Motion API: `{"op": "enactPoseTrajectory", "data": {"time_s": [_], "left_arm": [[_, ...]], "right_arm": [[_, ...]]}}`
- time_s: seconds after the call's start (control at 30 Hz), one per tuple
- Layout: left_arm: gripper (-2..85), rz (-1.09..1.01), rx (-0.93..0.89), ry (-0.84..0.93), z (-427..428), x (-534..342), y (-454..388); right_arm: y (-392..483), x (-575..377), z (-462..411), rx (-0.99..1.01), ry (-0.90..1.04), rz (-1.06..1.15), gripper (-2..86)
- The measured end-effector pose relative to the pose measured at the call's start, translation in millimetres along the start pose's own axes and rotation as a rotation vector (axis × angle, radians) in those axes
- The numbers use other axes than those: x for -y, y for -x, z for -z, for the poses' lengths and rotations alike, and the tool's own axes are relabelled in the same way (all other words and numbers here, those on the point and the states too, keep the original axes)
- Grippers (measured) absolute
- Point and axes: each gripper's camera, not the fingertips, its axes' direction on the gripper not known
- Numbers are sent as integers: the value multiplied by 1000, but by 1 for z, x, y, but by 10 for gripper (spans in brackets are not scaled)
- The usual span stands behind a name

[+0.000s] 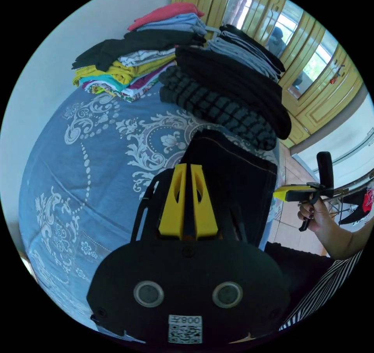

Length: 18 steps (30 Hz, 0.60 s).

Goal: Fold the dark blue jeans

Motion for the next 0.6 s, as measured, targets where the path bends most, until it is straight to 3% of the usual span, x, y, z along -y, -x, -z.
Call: {"op": "enactPoseTrajectory", "data": {"time_s": [0.07,0.17,0.4,0.6], "left_arm": [[11,20,0,-35,11,-6,2],[5,5,39,64,7,-11,3],[3,18,82,78,41,-40,15],[12,171,27,-140,145,-126,38]], "right_arm": [[16,0,2,-48,-29,38,-1],[47,8,-5,-138,-57,106,-1],[93,37,-72,-282,93,154,-1],[162,38,-97,-339,114,241,-1]]}}
